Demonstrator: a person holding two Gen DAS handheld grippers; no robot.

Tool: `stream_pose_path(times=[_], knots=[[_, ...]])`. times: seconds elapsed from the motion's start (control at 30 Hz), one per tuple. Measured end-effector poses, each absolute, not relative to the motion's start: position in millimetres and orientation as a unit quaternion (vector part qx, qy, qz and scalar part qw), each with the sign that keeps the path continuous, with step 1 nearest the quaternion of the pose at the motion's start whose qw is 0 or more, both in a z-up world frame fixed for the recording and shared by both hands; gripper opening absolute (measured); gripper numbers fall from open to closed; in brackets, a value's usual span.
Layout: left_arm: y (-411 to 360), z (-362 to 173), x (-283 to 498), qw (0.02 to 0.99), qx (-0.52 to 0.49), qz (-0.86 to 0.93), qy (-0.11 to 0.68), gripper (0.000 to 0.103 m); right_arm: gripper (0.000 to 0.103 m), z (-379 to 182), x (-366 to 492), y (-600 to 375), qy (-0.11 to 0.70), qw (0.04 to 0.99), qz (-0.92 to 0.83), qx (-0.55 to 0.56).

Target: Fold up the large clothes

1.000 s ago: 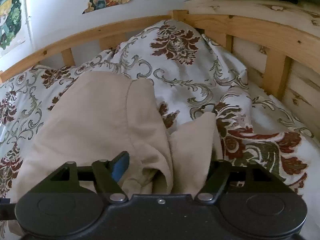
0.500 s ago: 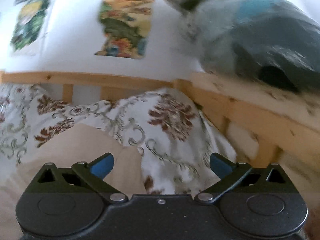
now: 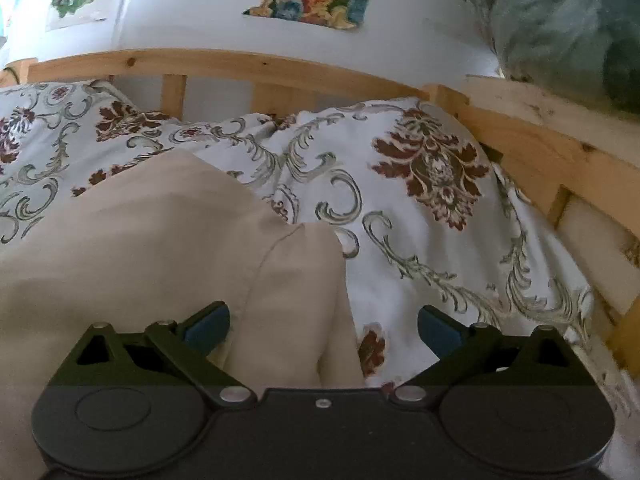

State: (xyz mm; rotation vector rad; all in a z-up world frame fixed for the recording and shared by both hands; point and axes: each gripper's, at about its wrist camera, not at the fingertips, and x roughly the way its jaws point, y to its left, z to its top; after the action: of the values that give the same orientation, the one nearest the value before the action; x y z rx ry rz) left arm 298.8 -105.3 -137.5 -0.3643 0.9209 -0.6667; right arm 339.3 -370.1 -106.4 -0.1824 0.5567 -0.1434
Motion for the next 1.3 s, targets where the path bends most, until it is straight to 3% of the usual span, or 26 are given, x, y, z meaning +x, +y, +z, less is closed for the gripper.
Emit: stream_pose_path(times=[0.23, 0.37, 0.57, 0.7, 0.83, 0.97, 1.1, 1.17, 1.27, 1.3], knots=[[-102.9, -137.2, 298.8, 0.827, -0.176, -0.316, 0.431, 0.103, 0.102, -84.0, 317.4, -370.1, 0.281, 0.948, -0.11, -0.104], [-103.0, -135.7, 296.8, 0.831, -0.171, -0.316, 0.423, 0.103, 0.102, -41.7, 292.6, -377.1, 0.255, 0.951, -0.152, -0.083], [-100.0, -134.9, 297.3, 0.828, -0.178, -0.315, 0.428, 0.103, 0.102, 14.0, 215.0, -412.1, 0.216, 0.942, -0.202, 0.156], [-98.9, -133.3, 295.8, 0.83, -0.174, -0.313, 0.428, 0.103, 0.102, -7.6, 170.2, -431.4, 0.246, 0.89, -0.202, 0.327], [-98.1, -131.8, 294.2, 0.833, -0.168, -0.312, 0.426, 0.103, 0.101, -35.1, 176.1, -423.1, 0.302, 0.873, -0.147, 0.354], [-98.6, -131.7, 294.2, 0.834, -0.167, -0.31, 0.425, 0.103, 0.086, -41.6, 193.2, -405.3, 0.307, 0.889, -0.098, 0.325], [-98.7, -132.0, 293.9, 0.834, -0.167, -0.311, 0.425, 0.103, 0.046, -57.6, 213.4, -402.1, 0.348, 0.884, -0.144, 0.278], [-98.9, -132.2, 294.1, 0.834, -0.167, -0.311, 0.425, 0.103, 0.037, -64.1, 212.0, -408.1, 0.352, 0.878, -0.157, 0.283], [-98.0, -133.0, 294.7, 0.833, -0.168, -0.313, 0.425, 0.103, 0.011, -59.4, 198.5, -415.6, 0.328, 0.882, -0.164, 0.297], [-97.9, -133.8, 295.2, 0.831, -0.17, -0.313, 0.426, 0.103, 0.009, -56.6, 194.5, -416.4, 0.326, 0.884, -0.174, 0.286]])
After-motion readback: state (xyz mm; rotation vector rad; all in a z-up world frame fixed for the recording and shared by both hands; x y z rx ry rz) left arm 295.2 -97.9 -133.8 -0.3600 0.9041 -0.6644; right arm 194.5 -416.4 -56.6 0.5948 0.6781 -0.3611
